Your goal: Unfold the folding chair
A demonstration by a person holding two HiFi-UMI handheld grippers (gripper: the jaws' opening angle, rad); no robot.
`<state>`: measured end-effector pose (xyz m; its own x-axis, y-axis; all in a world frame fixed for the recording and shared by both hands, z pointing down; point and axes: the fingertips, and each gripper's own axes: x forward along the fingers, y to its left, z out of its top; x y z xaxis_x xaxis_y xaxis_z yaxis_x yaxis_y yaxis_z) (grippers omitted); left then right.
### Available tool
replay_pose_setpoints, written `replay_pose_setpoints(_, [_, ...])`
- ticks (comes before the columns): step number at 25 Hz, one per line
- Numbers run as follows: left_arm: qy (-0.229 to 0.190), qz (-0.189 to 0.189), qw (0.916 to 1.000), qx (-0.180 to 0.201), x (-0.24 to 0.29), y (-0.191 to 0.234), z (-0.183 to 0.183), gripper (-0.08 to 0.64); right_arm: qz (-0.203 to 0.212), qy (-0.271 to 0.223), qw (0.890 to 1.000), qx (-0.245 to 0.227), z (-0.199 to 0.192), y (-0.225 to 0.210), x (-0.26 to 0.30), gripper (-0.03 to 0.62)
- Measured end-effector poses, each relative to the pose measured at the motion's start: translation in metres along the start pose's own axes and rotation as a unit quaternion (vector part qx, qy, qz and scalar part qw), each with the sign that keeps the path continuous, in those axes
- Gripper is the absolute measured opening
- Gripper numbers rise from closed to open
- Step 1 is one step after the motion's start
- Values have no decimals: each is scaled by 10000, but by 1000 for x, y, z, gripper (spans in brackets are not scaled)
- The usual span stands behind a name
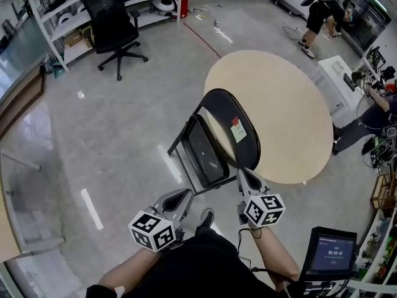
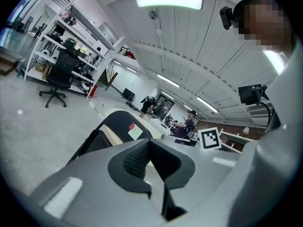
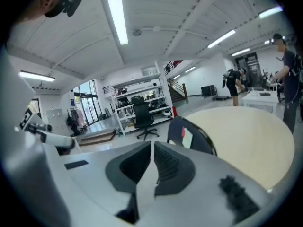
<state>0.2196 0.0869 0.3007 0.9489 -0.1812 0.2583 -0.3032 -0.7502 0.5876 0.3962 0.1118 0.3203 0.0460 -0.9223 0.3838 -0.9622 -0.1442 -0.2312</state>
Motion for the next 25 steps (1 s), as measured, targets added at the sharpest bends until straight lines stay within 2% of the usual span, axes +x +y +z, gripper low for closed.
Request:
replay_pose_setpoints(4, [-218,349,9991,-76,-2,7,9,3,-428,-30,9963,-745,31,-68,30,9])
replay_pose_setpoints(6, [-332,481,9982,-137,-2,10,13,3,-475,181,9964,-681,34,-96,51,36])
replay_pose_setpoints(10, [-446,562,9973,-168,4,7,13,23,-402,581,9966,-419,31,-132,84,147])
replay_pose_setpoints(15, [-506,769,9953,-288,10,7,8,80,-221,1059,9916,-707,28,-154,108,208])
replay_pose_setpoints(19, [-518,991,9927,-462,15,16,-4,104,265,1523,9848,-796,4,-163,131,210])
replay_pose_setpoints(25, [-610,1292,9878,-625,0,15,-13,104,582,1924,9757,-868,-21,-154,140,209])
